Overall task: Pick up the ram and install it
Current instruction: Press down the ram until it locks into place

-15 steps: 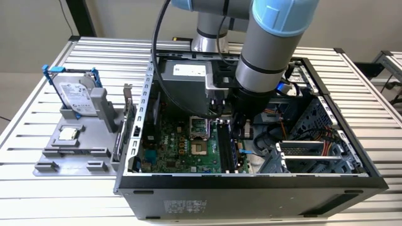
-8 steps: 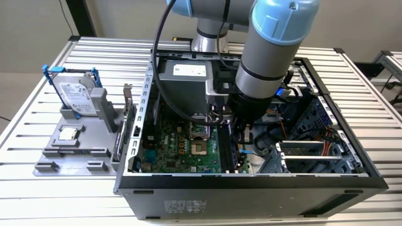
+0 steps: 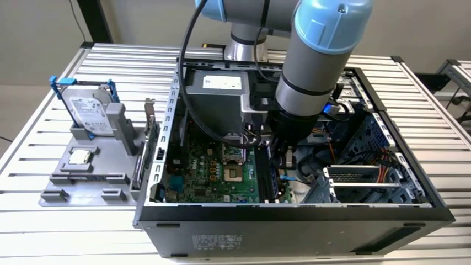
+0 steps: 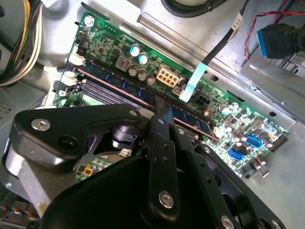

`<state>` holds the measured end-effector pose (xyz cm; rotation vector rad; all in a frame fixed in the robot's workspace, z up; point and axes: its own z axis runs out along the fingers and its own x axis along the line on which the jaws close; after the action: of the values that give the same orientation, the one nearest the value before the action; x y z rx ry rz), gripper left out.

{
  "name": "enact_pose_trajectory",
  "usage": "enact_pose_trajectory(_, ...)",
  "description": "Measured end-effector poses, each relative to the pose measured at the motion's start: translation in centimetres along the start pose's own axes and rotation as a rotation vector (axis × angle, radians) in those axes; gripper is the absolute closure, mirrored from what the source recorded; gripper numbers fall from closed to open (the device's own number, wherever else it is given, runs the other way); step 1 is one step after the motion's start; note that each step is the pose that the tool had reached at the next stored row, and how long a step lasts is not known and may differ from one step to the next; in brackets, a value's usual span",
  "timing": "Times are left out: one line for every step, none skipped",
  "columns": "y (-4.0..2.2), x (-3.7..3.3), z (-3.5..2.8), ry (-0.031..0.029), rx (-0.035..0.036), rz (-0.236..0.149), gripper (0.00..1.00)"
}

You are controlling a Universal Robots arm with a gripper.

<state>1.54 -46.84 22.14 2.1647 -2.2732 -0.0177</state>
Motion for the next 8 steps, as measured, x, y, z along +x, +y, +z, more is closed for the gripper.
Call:
enact_pose_trajectory(0.0, 0.0, 0.16, -0.0004, 0.0001, 0.0, 1.0)
enact_pose_trajectory(0.0, 0.0, 0.28, 0.0002, -0.0001, 0.0, 1.0)
enact_pose_trajectory(-0.01, 0.01, 0.38, 0.0004, -0.0001, 0.0, 1.0)
enact_pose_trajectory(0.0, 0.0, 0.4, 0.0007, -0.0001, 0.0, 1.0)
enact_pose_trajectory(-0.01, 0.0, 0.39, 0.0007, -0.0001, 0.0, 1.0)
enact_pose_trajectory(-0.01, -0.02, 0.28, 0.0013, -0.0002, 0.0, 1.0)
enact_pose_trajectory(-0.01, -0.04, 0.04, -0.0006, 0.0002, 0.0, 1.0)
enact_pose_trajectory(-0.01, -0.07, -0.26, -0.0041, 0.0009, 0.0, 1.0)
